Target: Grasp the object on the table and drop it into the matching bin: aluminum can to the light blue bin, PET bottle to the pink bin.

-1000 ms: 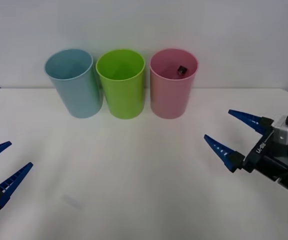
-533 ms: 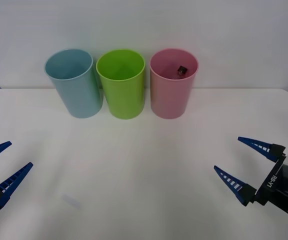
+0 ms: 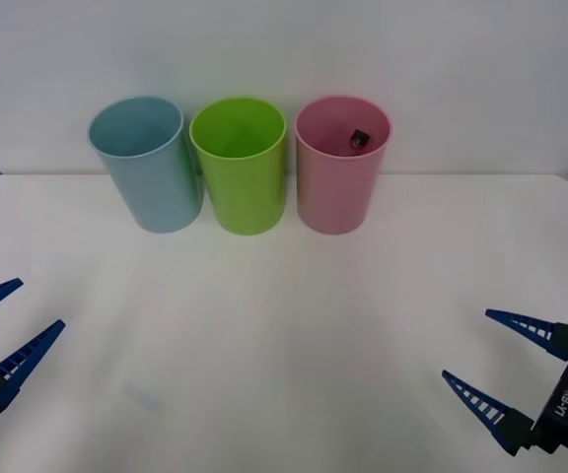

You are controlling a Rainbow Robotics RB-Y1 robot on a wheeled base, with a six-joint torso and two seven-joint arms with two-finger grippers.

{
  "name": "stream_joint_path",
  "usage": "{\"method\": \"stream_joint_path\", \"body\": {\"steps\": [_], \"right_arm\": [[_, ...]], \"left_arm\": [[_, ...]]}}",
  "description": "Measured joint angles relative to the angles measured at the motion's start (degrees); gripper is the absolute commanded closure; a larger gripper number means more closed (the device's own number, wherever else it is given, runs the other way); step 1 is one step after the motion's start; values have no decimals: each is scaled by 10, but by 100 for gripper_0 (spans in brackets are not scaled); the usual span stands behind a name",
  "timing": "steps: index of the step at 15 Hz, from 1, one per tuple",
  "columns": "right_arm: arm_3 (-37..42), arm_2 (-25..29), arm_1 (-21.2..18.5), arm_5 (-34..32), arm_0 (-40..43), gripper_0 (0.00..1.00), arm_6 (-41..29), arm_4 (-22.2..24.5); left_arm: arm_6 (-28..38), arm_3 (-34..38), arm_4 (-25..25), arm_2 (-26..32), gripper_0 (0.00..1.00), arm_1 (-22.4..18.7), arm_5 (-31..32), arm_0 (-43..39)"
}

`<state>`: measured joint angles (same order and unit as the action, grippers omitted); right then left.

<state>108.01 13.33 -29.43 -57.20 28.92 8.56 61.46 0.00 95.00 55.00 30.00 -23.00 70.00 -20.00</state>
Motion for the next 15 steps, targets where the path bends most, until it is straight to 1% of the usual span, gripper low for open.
{"method": "stream_joint_path", "body": {"steps": [2,8,11,15], "right_arm": [[-29,16,6,-33,-5,0,4,0],[-131,52,26,-137,-39,0,14,-20],[-157,56,27,-157,-48,0,23,-32],[-158,52,28,-162,-44,0,32,-42]], "left_arm": [[0,0,0,0,0,0,0,0],[0,0,0,0,0,0,0,0],[0,0,0,0,0,0,0,0],[0,0,0,0,0,0,0,0]]}}
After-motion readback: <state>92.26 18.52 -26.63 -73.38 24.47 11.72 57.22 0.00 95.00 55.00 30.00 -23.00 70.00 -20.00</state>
